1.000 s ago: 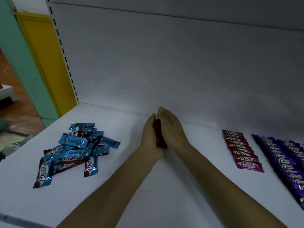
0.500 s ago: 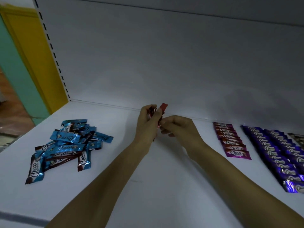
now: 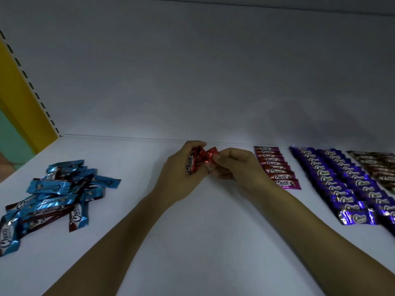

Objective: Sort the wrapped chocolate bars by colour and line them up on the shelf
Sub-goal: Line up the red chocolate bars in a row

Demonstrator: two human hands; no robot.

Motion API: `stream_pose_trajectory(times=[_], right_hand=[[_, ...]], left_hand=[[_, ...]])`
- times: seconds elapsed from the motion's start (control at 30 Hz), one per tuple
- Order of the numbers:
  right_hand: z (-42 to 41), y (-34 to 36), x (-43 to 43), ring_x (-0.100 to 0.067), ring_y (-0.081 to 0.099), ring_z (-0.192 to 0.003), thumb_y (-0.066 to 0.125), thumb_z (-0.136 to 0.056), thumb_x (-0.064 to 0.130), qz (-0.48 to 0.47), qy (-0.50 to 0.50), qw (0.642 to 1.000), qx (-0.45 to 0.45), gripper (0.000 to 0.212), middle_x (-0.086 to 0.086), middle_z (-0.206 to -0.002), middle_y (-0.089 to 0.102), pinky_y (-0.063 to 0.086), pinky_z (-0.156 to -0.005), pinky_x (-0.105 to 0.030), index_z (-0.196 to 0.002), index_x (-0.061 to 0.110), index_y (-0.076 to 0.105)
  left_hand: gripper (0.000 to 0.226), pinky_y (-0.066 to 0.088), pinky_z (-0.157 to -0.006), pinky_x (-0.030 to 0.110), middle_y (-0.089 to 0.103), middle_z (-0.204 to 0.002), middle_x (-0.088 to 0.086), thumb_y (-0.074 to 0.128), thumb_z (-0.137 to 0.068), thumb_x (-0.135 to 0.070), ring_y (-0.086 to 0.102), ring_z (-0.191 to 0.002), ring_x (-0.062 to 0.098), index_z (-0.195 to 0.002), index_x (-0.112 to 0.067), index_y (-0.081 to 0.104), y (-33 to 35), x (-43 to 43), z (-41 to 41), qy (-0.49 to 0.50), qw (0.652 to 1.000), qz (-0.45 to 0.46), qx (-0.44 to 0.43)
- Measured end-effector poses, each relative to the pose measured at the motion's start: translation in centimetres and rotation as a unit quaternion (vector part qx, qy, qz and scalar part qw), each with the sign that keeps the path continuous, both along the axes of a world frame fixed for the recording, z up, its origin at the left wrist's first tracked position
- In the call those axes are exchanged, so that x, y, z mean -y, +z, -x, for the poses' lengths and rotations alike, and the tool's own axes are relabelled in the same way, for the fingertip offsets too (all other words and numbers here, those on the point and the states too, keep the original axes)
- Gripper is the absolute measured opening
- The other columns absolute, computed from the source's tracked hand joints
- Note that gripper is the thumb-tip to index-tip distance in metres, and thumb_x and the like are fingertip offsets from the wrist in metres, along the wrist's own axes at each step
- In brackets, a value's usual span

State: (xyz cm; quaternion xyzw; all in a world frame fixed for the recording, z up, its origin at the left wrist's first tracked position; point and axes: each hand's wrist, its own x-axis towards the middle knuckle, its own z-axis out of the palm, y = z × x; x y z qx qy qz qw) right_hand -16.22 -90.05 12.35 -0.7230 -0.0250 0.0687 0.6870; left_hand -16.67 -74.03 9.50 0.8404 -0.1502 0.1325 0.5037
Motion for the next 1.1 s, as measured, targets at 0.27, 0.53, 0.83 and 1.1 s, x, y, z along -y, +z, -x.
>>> stream_pose_trajectory(times=[0.27,0.53,0.83,1.1], right_hand=[[0.1,-0.5,1.1,-0.016,0.065,-0.054,0.053,-0.092,0.004,-0.062,-0.077,0.995,0.001,0.018,-0.003,-0.068,0.07,0.05,-0.053,-0.024,-0.076,0.009,0.06],[-0.2,0.2,3.3,-0.013,0.068,-0.062,0.051,-0.09,-0.003,-0.098,-0.118,0.988,0.03,0.012,-0.007,-0.076,0.071,0.054,-0.056,-0.022,-0.092,0.0,0.062],[-1.3,-2.0,4.1,-0.017,0.067,-0.075,0.044,-0.073,-0.019,0.296,-0.082,0.929,0.208,0.05,0.004,-0.072,0.069,0.054,-0.074,-0.038,-0.055,0.023,0.064],[-0.8,-2.2,4.0,-0.02,0.057,-0.096,0.051,-0.084,0.008,0.519,0.063,0.816,0.246,0.025,0.001,-0.102,0.063,0.045,-0.079,-0.032,-0.094,0.021,0.07]], left_hand=[[0.04,0.049,-0.07,0.009,0.066,-0.092,-0.015,0.069,-0.084,-0.015,0.065,-0.079,0.003,-0.116,-0.032,0.051,-0.6,0.2,-0.2,0.005,1.0,-0.017,-0.019],[0.037,0.056,-0.079,0.036,0.065,-0.092,-0.01,0.067,-0.085,-0.022,0.069,-0.081,0.014,-0.118,-0.028,0.052,-0.8,-0.4,-1.0,0.068,0.996,-0.02,-0.045],[0.038,0.055,-0.08,0.03,0.065,-0.097,-0.007,0.066,-0.086,-0.024,0.068,-0.085,0.015,-0.121,-0.027,0.051,-0.9,-0.3,-0.8,0.07,0.996,-0.035,-0.038],[0.041,0.054,-0.079,0.029,0.066,-0.098,-0.005,0.066,-0.086,-0.025,0.068,-0.084,0.015,-0.123,-0.026,0.05,-0.9,-0.2,-0.9,0.071,0.996,-0.048,-0.039]])
